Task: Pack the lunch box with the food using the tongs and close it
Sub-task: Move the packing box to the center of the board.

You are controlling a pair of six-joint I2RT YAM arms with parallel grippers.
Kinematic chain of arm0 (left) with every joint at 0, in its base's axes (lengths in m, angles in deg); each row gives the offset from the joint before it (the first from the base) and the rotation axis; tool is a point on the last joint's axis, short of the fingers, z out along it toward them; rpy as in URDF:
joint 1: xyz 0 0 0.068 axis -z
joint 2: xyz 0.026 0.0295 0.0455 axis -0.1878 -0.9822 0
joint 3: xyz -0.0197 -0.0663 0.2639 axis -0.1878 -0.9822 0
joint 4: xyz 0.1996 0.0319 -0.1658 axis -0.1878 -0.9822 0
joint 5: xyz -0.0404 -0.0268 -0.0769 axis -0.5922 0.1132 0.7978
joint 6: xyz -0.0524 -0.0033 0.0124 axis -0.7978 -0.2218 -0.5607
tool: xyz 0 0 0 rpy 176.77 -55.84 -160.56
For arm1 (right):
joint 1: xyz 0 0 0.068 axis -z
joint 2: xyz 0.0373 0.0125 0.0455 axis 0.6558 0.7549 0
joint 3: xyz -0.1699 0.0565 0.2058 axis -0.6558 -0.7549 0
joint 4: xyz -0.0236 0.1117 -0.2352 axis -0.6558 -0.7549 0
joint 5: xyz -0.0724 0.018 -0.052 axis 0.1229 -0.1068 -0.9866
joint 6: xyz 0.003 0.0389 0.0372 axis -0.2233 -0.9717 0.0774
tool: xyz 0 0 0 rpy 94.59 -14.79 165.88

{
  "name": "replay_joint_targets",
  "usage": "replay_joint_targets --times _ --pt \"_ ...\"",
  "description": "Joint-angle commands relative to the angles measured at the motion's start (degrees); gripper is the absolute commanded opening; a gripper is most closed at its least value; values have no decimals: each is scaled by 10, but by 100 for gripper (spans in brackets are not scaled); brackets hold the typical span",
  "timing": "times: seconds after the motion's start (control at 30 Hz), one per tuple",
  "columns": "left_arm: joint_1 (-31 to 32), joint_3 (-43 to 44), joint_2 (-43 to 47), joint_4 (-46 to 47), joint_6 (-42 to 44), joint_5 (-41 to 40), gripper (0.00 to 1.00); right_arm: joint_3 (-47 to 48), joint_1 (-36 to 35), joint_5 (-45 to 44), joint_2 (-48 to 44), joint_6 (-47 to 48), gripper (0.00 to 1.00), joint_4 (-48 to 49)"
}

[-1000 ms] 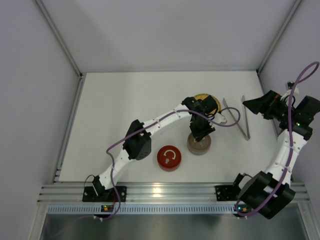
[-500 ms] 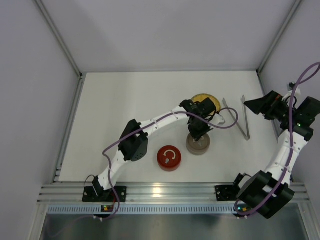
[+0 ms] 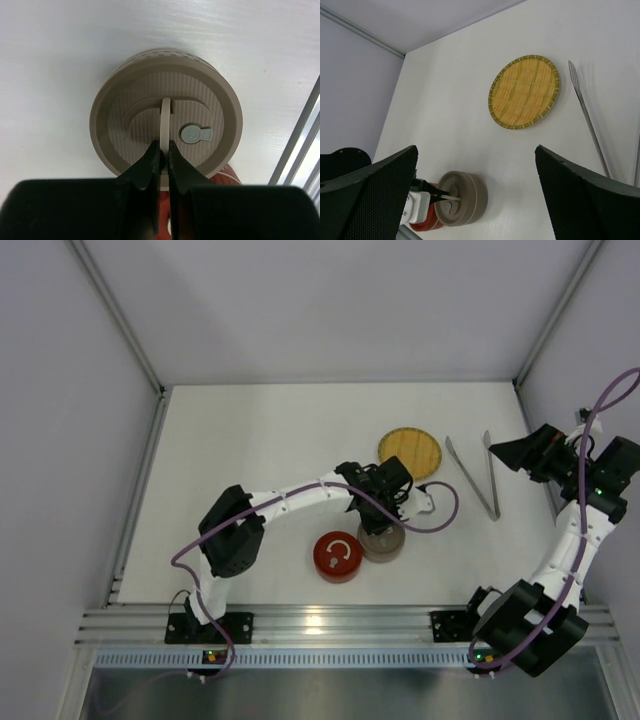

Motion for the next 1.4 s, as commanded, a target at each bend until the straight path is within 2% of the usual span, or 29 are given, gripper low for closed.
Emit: replay_joint_targets --times 0.0,0.17,0.3,0.5,0.87,1.0,1.17,1.37 --pt "4 -71 41 66 85 21 0 1 11 13 -3 12 99 14" --pt "5 -155 59 122 123 70 0 1 17 14 3 16 99 17" --pt "5 -185 56 137 188 107 0 1 24 17 7 25 99 16" --pt "30 -215 77 101 322 161 0 2 33 23 20 44 99 4" --pt "58 -223 86 -19 540 180 1 -3 39 37 30 51 99 2" --pt "60 -211 81 -42 559 179 2 -2 40 40 30 54 99 -2" --pt "60 -184 82 -42 527 172 22 -1 40 46 30 56 99 -2" --pt "60 -169 121 19 481 187 33 -3 40 50 27 50 99 1"
